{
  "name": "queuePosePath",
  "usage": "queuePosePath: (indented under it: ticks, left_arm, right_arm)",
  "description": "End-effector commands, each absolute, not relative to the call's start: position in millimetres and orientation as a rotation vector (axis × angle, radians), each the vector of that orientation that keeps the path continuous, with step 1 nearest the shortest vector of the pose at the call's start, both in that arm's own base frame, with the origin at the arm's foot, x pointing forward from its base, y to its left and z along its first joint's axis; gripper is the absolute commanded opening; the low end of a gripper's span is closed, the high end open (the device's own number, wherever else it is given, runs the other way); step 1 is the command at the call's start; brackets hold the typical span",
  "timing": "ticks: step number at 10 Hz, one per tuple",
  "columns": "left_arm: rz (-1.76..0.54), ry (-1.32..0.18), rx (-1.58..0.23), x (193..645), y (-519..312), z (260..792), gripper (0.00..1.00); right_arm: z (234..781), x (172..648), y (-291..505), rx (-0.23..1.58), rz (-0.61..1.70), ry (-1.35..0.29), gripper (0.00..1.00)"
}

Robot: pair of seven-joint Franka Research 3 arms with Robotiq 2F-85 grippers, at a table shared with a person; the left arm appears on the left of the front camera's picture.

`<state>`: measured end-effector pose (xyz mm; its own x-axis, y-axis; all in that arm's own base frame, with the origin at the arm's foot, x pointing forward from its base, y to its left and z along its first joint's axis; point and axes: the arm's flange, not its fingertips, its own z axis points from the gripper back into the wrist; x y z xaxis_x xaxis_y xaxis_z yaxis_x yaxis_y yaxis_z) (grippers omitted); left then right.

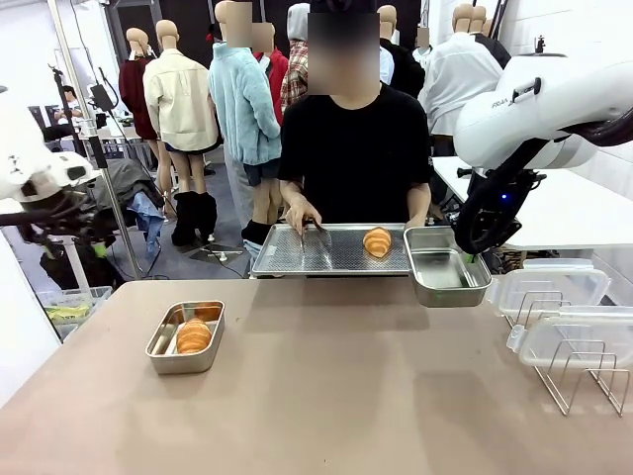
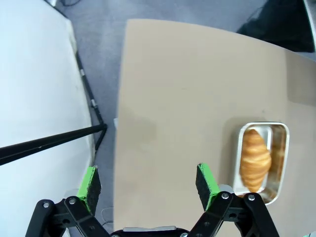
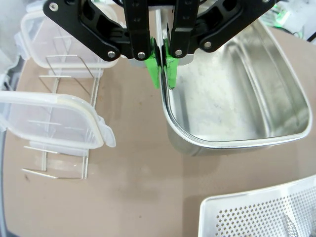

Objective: Place the bread in airtight containers.
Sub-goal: Once an object is inside an Airtight Container , place the container in the center of the table.

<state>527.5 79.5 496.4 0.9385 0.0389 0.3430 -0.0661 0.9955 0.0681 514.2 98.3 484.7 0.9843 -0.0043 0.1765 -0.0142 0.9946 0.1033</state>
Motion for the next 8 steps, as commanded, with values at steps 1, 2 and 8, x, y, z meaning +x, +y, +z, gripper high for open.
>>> queuePosePath:
  ticks: [1, 2, 8]
  left_arm:
    - [0.048, -0.306, 0.070, 528, 98, 486, 1.00]
    - [0.042, -0.299, 0.040, 527, 111, 480, 1.00]
    - [0.067, -0.322, 0.077, 525, 106, 485, 1.00]
  right_arm:
    - [488, 513, 98, 0.106, 0.004, -0.184, 0.00]
    - [488, 513, 98, 0.106, 0.004, -0.184, 0.00]
    - [488, 513, 98, 0.106, 0.004, -0.184, 0.00]
